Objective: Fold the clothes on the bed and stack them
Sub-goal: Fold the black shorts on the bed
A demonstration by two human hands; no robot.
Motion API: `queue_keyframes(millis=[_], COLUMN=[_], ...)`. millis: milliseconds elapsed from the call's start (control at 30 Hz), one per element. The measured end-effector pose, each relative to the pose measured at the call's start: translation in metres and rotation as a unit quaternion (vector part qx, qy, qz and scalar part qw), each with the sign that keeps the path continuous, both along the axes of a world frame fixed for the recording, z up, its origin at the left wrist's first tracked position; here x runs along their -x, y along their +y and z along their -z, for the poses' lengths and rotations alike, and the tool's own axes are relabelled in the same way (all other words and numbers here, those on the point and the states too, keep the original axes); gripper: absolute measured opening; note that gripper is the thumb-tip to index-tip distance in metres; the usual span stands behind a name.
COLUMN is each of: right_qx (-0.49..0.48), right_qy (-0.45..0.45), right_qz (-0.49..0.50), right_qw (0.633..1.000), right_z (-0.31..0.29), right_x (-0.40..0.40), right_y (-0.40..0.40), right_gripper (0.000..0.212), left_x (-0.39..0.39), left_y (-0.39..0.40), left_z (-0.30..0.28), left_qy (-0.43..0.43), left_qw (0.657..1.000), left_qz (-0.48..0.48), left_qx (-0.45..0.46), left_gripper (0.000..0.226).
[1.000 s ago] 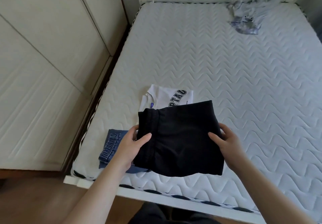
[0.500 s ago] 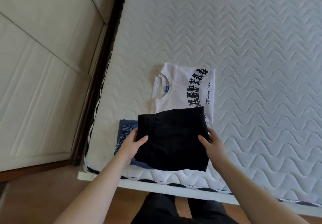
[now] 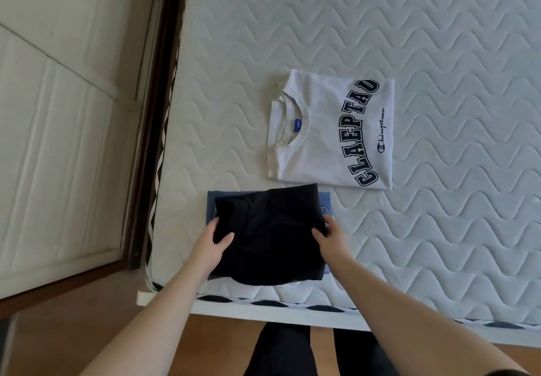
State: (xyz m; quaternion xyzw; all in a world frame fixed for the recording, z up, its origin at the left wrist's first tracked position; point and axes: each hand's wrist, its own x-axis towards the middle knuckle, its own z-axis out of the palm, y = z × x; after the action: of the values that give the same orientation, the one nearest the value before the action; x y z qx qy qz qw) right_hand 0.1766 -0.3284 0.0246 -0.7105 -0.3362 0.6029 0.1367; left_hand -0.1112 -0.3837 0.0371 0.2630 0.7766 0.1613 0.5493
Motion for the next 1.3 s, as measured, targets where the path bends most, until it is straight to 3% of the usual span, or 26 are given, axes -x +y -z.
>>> queue_keyframes(millis=[200, 467, 667, 733, 833, 933, 1100, 1200, 1300], right_qx=[0.038, -0.024, 0.004, -0.008, -0.053, -0.171, -0.283, -0.275, -0.264], right_qy=[-0.056, -0.111, -0.134, -0.149, -0.203, -0.276, -0.306, -0.325, -0.342], right_qz=[-0.032, -0.040, -0.098, -0.123, -0.150, -0.225, -0.349, -0.380, -0.386], right_qw=[0.997, 0.993, 0.986, 0.981, 0.966, 0.919, 0.839, 0.821, 0.815], right_z=[0.023, 0.021, 0.034, 0.033, 0.029, 0.025, 0.036, 0.055, 0.069], right_x=[0.000, -0.021, -0.034, -0.033, -0.033, -0.023, 0.022, 0.035, 0.038], right_y=[-0.005, -0.007, -0.005, -0.007, -0.014, -0.017, -0.005, 0.005, 0.008], right_gripper=[0.031, 0.031, 0.034, 0.035, 0.047, 0.066, 0.068, 0.063, 0.062], left_x=[-0.004, -0.010, -0.028, -0.032, -0.043, -0.061, -0.087, -0.098, -0.092], left_y=[0.005, 0.013, 0.017, 0.016, 0.012, 0.017, 0.020, 0.026, 0.029], left_z=[0.028, 0.035, 0.042, 0.035, 0.028, 0.029, 0.040, 0.050, 0.059], left_qy=[0.015, -0.022, 0.116, 0.217, 0.392, 0.403, 0.485, 0.473, 0.445], left_qw=[0.999, 1.000, 0.989, 0.966, 0.872, 0.778, 0.679, 0.660, 0.707], left_qz=[0.038, -0.013, 0.091, 0.140, 0.238, 0.395, 0.480, 0.509, 0.504], left_qx=[0.024, -0.005, 0.016, -0.010, -0.171, -0.277, -0.269, -0.284, -0.221], left_gripper=[0.083, 0.072, 0.083, 0.085, 0.084, 0.072, 0.068, 0.063, 0.059])
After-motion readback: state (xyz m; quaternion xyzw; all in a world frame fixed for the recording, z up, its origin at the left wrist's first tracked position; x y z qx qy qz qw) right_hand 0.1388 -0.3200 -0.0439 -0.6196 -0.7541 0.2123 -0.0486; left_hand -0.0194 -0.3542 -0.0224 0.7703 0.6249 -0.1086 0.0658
